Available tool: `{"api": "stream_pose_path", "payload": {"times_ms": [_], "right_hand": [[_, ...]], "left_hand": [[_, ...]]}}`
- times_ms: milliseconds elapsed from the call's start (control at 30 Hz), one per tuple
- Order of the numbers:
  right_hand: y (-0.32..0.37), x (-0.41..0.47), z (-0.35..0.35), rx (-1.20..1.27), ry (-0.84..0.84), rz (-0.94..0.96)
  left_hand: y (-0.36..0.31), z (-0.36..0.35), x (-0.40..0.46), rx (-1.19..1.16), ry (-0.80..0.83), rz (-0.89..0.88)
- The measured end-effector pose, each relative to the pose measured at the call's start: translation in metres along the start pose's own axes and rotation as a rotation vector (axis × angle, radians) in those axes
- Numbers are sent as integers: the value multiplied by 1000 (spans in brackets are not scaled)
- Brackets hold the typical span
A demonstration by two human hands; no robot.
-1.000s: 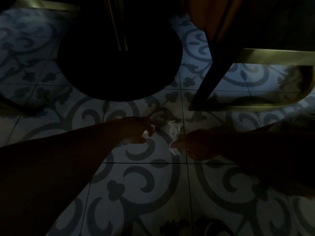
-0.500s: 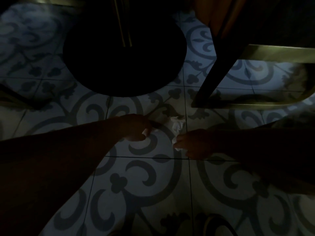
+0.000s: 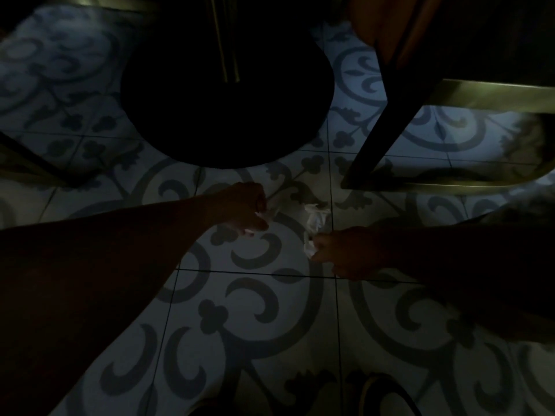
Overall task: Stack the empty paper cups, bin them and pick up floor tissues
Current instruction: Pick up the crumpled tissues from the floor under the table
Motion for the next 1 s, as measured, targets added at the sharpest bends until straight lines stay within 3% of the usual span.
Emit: {"api": "stream_pose_path", "payload": {"times_ms": [100, 333, 533, 633, 733, 833, 1000], "right_hand": [[0, 0, 1, -21, -25, 13], [1, 1, 0, -46, 11, 2], [-2, 4, -4, -203, 34, 108], [0, 3, -8, -293, 36, 149], [3, 1, -8, -357, 64, 179], [1, 2, -3, -198, -75, 138], [-2, -7, 8, -96, -381, 53]], "left_hand": [[-4, -1, 0, -285, 93, 113], [-10, 0, 4, -531, 227, 234], [-11, 6, 5, -713, 558, 197], [-12, 5, 7, -859, 646, 224], [-13, 5, 8, -950, 595, 238], [-12, 9, 8, -951, 483, 258], [-15, 15, -1, -1025, 431, 262]]}}
Point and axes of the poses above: each hand's wrist, its own x-axis towards the middle knuckle, its own z-axis out of the back of the hand, y = z × x, the point moved 2 cm from there along x, towards the middle knuckle, and after that the axes turned 14 degrees about z, right-handed, at the moved point
